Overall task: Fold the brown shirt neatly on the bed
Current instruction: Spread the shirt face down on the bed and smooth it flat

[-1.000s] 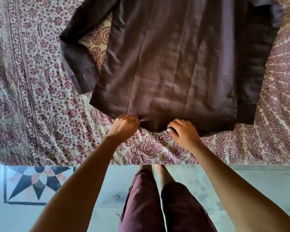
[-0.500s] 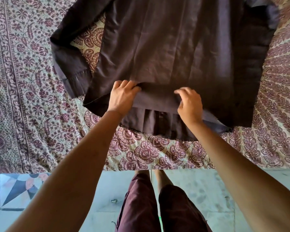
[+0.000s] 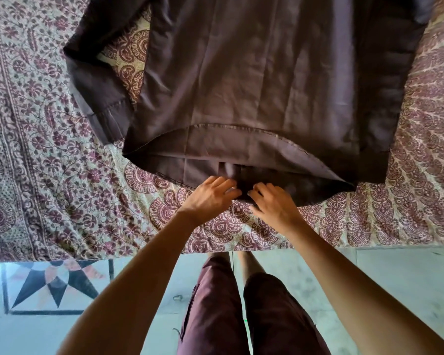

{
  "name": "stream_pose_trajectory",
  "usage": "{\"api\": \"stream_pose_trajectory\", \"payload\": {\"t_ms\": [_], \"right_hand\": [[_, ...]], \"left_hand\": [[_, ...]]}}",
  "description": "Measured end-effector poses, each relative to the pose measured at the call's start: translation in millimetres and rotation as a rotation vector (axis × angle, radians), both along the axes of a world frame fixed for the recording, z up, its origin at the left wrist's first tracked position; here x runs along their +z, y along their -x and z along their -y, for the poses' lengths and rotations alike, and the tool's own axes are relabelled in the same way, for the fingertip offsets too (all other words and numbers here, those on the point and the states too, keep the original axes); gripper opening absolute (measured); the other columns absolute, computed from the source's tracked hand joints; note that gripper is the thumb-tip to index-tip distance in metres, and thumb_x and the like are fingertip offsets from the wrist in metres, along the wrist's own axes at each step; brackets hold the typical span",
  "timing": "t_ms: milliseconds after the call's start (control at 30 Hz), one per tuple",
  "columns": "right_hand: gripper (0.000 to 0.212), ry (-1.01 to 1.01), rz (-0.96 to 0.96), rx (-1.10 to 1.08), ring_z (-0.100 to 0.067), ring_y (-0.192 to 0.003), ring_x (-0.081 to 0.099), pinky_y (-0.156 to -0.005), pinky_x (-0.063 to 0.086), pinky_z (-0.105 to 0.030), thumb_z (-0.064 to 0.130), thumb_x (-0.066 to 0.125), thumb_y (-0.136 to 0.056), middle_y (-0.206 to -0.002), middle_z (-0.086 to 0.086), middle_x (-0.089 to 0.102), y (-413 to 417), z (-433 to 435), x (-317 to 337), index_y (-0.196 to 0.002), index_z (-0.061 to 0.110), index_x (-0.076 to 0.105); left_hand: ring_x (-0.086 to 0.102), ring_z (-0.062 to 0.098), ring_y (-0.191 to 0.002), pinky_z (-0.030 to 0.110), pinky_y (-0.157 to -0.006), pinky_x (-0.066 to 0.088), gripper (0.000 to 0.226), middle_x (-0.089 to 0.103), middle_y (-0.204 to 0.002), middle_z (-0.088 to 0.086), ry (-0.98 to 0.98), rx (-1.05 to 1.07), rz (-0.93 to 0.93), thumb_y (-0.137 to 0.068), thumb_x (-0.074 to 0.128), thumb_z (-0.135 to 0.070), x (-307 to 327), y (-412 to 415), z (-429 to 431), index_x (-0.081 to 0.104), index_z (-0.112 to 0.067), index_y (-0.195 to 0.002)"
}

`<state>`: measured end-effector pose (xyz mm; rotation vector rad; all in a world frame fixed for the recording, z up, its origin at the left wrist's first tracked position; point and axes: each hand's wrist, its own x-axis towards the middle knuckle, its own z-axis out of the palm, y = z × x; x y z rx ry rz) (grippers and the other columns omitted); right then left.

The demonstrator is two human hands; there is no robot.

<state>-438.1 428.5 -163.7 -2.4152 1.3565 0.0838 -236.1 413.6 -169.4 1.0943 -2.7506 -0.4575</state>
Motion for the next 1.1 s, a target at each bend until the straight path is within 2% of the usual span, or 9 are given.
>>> {"api": "stream_pose_trajectory", "payload": {"t_ms": [67, 133, 233, 500, 700, 800, 867, 1000, 1100], "right_hand": [[0.017, -0.008, 0.078, -0.058, -0.021, -0.063, 0.063, -0.049, 0.050, -0.027, 0.023, 0.058, -0.075, -0.079, -0.004, 0.065, 1, 2, 1, -0.084, 0.013, 0.067], [0.023, -0.084, 0.214, -0.190, -0.021, -0.066, 0.064, -0.050, 0.050, -0.027, 0.025, 0.046, -0.080, -0.079, -0.004, 0.065, 5, 3, 3, -0.084, 0.013, 0.065], [0.014, -0.143, 0.325, -0.381, -0.024, -0.065, 0.064, -0.049, 0.046, -0.029, 0.021, 0.050, -0.085, -0.074, -0.004, 0.065, 11, 3, 10, -0.084, 0.012, 0.060], [0.018, 0.017, 0.393, -0.481, -0.016, -0.074, 0.059, -0.057, 0.042, -0.025, 0.018, 0.049, -0.090, -0.086, -0.003, 0.063, 14, -17, 11, -0.094, 0.010, 0.064], [0.023, 0.010, 0.367, -0.352, -0.018, -0.075, 0.062, -0.059, 0.048, -0.027, 0.014, 0.047, -0.086, -0.087, -0.002, 0.064, 4, -25, 8, -0.099, 0.011, 0.066], [0.032, -0.009, 0.283, -0.234, -0.021, -0.074, 0.061, -0.059, 0.052, -0.029, 0.013, 0.044, -0.082, -0.088, -0.003, 0.062, -1, -28, 0, -0.103, 0.011, 0.068], [0.034, 0.021, 0.217, -0.168, -0.023, -0.067, 0.059, -0.054, 0.052, -0.030, 0.011, 0.043, -0.080, -0.083, -0.005, 0.062, -5, -29, -7, -0.101, 0.010, 0.069], [0.031, 0.111, 0.106, -0.083, -0.021, -0.057, 0.054, -0.045, 0.042, -0.027, 0.006, 0.074, -0.069, -0.073, -0.004, 0.058, -9, -33, -12, -0.099, 0.011, 0.071], [0.036, 0.116, 0.057, -0.021, -0.019, -0.055, 0.053, -0.044, 0.040, -0.029, 0.010, 0.081, -0.066, -0.070, -0.002, 0.055, -5, -33, -12, -0.100, 0.013, 0.069]], "left_hand": [[0.061, 0.020, -0.077, 0.033, -0.066, 0.048, 0.021, 0.066, -0.094, 0.004, 0.029, 0.002, 0.055, -0.076, 0.054, -0.013, -1, 2, 2, 0.068, -0.017, -0.091], [0.059, 0.019, -0.074, 0.031, -0.064, 0.043, 0.013, 0.064, -0.090, 0.002, 0.033, 0.026, 0.113, -0.074, 0.061, -0.014, -1, 3, 2, 0.067, -0.017, -0.085], [0.058, 0.018, -0.071, 0.030, -0.063, 0.041, 0.005, 0.063, -0.082, -0.001, 0.015, 0.022, 0.154, -0.071, 0.066, -0.015, 0, 3, 0, 0.066, -0.018, -0.075], [0.055, 0.021, -0.057, 0.030, -0.053, 0.043, 0.011, 0.060, -0.067, 0.000, -0.077, 0.109, 0.021, -0.064, 0.066, -0.006, 2, 35, -11, 0.062, -0.016, -0.062], [0.063, 0.023, -0.067, 0.029, -0.054, 0.053, 0.015, 0.067, -0.081, 0.003, -0.165, 0.194, -0.095, -0.074, 0.066, -0.004, -6, 25, -28, 0.071, -0.012, -0.085], [0.067, 0.022, -0.080, 0.030, -0.067, 0.055, 0.030, 0.070, -0.095, 0.003, -0.184, 0.131, -0.069, -0.075, 0.052, -0.005, -5, 12, -36, 0.073, -0.013, -0.095], [0.068, 0.022, -0.089, 0.030, -0.075, 0.056, 0.038, 0.071, -0.102, 0.003, -0.204, 0.114, -0.046, -0.063, 0.064, 0.000, -5, 1, -40, 0.073, -0.013, -0.098], [0.069, 0.022, -0.092, 0.031, -0.077, 0.057, 0.039, 0.071, -0.105, 0.005, -0.251, 0.166, -0.054, -0.064, 0.057, 0.000, 3, -5, -43, 0.072, -0.010, -0.098], [0.068, 0.023, -0.086, 0.030, -0.071, 0.056, 0.043, 0.069, -0.105, 0.005, -0.280, 0.269, -0.045, -0.069, 0.043, -0.010, 7, 1, -47, 0.069, -0.013, -0.104]]}}
